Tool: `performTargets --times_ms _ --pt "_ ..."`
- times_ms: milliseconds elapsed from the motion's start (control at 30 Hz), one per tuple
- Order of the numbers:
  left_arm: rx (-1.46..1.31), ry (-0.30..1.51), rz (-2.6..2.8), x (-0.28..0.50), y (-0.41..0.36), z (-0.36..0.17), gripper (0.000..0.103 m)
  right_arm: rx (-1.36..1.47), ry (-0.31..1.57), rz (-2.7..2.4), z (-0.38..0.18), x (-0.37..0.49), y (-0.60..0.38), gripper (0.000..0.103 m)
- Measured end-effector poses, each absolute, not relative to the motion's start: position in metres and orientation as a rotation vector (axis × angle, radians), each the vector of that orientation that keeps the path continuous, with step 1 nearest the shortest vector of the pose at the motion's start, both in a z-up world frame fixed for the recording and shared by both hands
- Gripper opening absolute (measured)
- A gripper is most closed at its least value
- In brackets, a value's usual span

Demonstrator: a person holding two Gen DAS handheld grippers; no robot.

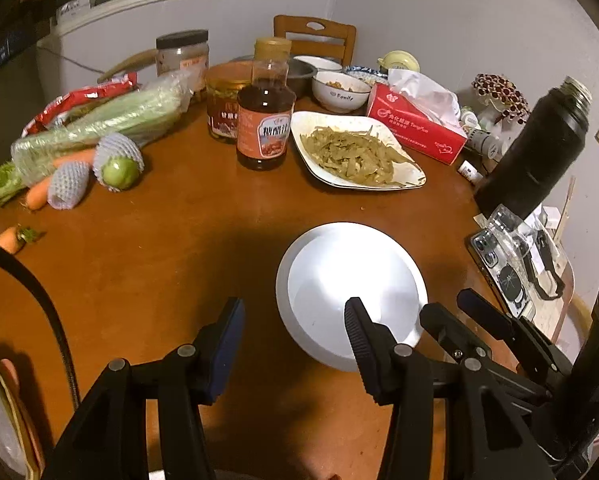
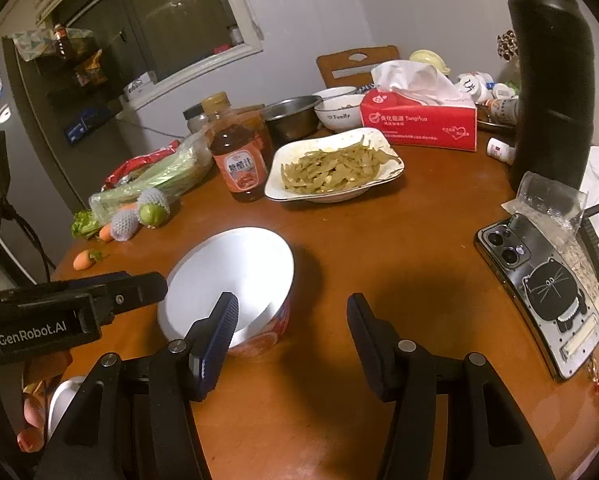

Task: Organize plates and bowls
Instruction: 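Grasp the rim of the red cup-noodle bowl with the left tool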

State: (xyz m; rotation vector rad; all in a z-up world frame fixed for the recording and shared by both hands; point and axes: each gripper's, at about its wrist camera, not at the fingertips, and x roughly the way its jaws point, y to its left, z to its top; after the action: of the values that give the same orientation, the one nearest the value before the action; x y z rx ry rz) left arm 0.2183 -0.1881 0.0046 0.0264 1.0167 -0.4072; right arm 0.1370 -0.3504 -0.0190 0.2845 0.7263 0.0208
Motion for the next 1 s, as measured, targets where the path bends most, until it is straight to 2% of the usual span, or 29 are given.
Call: performTargets --times_ms 567,700,833,900,1000 --pt "-0.011 1.160 -0.360 0.243 -0.190 -0.032 0.051 0.290 0.785 0.103 -0.040 0.167 -0.345 0.058" --pt "-0.026 1.174 -0.365 0.245 -0.190 -0.036 0.050 0.280 0.780 0.120 -0.041 0.168 -0.342 0.050" --pt "-0.044 1.189 -0.412 0.245 -0.193 -0.038 0.040 0.281 0.773 0.150 -0.040 0.168 -0.338 0.041" --pt "-0.051 1.192 -0.427 0.245 -0.193 -0.038 0.037 0.282 0.771 0.162 -0.039 0.168 -0.337 0.040" --pt "-0.056 1.191 -0.461 0.241 -0.195 -0.035 0.027 0.272 0.770 0.159 -0.037 0.166 -0.336 0.039"
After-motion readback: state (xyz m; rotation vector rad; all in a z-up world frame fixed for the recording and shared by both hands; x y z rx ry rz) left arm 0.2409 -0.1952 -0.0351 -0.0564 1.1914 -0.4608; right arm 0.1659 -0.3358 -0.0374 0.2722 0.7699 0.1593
